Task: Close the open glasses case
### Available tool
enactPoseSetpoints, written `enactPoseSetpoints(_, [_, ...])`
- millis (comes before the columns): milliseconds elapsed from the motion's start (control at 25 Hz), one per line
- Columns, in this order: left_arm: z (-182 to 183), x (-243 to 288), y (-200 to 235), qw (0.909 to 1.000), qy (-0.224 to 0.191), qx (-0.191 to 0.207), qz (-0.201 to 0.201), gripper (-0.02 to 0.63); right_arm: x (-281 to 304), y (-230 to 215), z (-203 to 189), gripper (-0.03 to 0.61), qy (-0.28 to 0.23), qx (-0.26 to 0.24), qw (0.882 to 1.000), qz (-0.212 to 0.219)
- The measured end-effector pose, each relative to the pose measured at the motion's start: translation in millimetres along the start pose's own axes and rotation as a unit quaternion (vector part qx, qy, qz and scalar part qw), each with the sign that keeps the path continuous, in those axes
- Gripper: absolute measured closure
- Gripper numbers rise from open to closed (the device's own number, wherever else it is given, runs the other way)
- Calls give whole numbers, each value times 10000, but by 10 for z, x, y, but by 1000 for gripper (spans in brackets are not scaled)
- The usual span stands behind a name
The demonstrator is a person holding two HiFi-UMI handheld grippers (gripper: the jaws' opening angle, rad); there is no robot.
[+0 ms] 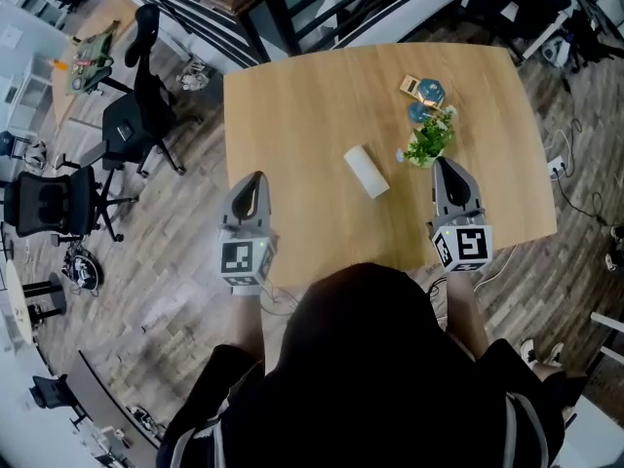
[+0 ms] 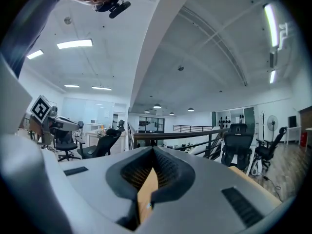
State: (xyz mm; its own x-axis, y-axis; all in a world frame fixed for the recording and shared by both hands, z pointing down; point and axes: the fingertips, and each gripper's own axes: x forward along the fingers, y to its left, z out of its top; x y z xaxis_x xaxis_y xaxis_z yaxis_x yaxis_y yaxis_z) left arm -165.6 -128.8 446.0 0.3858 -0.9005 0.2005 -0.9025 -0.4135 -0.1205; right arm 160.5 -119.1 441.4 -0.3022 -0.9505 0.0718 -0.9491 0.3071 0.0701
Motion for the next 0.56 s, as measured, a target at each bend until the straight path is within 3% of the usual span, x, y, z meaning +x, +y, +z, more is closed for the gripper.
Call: enactPoseSetpoints(560, [83,170,43,9997,-159,157,76,615,-4,-177,-14,565,18,-19,10000,-19])
